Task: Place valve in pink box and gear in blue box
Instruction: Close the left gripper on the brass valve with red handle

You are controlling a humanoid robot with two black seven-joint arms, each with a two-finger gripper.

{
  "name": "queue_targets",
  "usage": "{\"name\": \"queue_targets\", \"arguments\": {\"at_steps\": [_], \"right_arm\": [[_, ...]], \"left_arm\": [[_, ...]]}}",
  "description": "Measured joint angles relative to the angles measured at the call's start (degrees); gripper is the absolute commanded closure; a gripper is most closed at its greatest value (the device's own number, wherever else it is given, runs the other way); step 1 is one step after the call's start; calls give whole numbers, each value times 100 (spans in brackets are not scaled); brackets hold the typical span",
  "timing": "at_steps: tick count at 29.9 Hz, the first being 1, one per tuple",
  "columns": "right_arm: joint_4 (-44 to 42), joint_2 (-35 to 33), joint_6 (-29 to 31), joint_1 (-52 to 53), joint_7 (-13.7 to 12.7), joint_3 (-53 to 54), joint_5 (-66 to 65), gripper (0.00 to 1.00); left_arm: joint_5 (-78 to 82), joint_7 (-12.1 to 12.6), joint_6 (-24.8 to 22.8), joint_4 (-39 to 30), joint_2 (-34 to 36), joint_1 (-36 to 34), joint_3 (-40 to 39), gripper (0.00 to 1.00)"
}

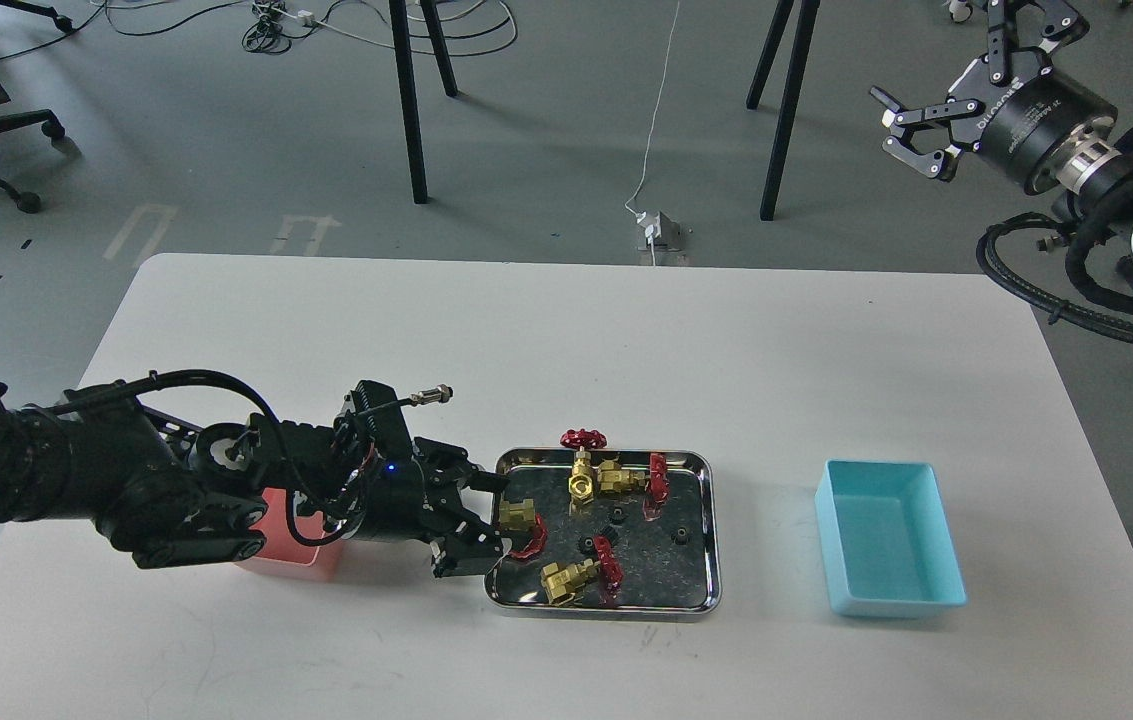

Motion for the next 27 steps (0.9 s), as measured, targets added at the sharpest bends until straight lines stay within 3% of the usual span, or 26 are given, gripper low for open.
{"name": "queue_targets", "arguments": {"at_steps": [13,18,27], "right_arm": [[9,-38,0,-50,0,13,5,0],[9,-50,0,-64,0,16,5,0],[1,-58,0,-85,5,22,5,0]], "left_arm": [[33,0,56,3,-92,9,0,62],[29,0,56,3,-153,-11,0,77],[29,0,90,3,-158,-22,1,87]]}}
